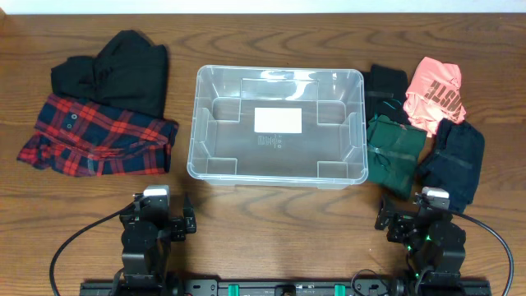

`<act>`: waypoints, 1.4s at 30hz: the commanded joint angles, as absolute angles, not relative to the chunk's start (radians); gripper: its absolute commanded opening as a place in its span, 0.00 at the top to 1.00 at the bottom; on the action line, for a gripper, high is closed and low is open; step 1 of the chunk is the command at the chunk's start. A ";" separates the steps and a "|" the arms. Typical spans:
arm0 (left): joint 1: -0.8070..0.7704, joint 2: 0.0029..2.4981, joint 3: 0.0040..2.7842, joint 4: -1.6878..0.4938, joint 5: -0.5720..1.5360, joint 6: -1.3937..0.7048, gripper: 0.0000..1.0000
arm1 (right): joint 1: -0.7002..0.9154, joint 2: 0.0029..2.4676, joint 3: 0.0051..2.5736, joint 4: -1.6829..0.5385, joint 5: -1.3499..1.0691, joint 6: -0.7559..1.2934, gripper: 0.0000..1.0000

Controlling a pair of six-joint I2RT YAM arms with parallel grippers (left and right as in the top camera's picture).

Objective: Pack container

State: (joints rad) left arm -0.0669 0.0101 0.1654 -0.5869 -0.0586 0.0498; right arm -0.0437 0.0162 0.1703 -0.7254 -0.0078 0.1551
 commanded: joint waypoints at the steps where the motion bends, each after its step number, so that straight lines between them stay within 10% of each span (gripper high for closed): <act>1: -0.062 0.004 0.152 -0.585 -0.060 0.056 0.02 | -0.035 0.007 0.159 -0.725 -0.011 0.144 0.01; 22: -0.062 0.031 0.207 -0.560 0.244 -0.150 0.02 | -0.035 0.007 0.159 -0.725 -0.011 0.144 0.01; 42: -0.062 0.862 0.850 -0.569 0.163 -0.108 0.02 | -0.035 0.007 0.159 -0.725 -0.011 0.144 0.01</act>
